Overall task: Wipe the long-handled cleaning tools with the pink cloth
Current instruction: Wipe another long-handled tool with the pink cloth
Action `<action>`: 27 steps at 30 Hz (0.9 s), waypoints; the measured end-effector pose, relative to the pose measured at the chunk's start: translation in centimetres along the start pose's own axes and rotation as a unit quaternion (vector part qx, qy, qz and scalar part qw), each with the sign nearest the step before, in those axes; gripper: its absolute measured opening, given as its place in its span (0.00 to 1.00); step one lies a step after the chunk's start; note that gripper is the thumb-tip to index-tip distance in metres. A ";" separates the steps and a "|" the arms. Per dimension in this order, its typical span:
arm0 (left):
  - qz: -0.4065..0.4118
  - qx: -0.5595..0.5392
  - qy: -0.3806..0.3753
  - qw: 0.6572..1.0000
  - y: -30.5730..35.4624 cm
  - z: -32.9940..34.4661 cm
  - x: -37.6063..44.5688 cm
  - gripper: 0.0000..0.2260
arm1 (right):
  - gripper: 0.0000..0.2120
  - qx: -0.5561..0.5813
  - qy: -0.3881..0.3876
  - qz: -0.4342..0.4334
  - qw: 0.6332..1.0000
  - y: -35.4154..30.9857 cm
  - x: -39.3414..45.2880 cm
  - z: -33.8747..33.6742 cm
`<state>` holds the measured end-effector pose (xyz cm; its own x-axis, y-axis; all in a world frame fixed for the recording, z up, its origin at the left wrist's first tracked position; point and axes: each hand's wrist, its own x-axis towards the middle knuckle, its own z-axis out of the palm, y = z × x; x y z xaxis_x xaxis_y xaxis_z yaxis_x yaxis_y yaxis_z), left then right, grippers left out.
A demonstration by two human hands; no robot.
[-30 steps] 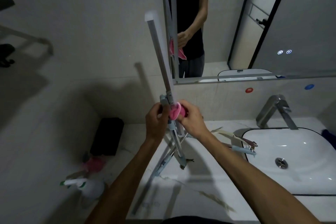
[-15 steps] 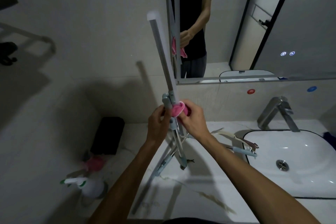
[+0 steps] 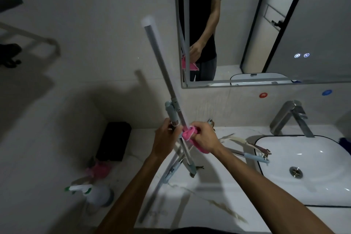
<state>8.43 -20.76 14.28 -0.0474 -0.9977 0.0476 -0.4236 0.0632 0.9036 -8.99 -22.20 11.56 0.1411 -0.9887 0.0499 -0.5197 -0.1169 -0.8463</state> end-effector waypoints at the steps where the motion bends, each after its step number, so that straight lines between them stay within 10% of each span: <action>1: 0.006 0.001 0.009 1.000 0.1 -0.1 -0.1 0.05 | 0.12 0.011 0.000 -0.001 1.000 -0.3 0.0 -0.1; 12: 0.027 -0.093 0.152 0.984 3.6 -1.6 0.9 0.04 | 0.04 0.042 0.007 -0.061 0.997 -1.8 -1.1 -1.1; 19: 0.051 -0.057 0.155 0.985 5.1 -0.1 -0.5 0.04 | 0.16 0.012 0.013 -0.025 1.000 -0.9 -2.8 -1.8; 27: 0.048 -0.047 0.123 0.990 5.4 2.1 -2.0 0.02 | 0.05 0.050 0.089 -0.084 0.991 -4.5 -2.6 -3.7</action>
<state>4.32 -18.34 18.15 0.1440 -0.9630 0.2278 -0.3411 0.1677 0.9249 -10.14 -19.46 17.19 0.0634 -0.9577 0.2807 -0.4143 -0.2812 -0.8656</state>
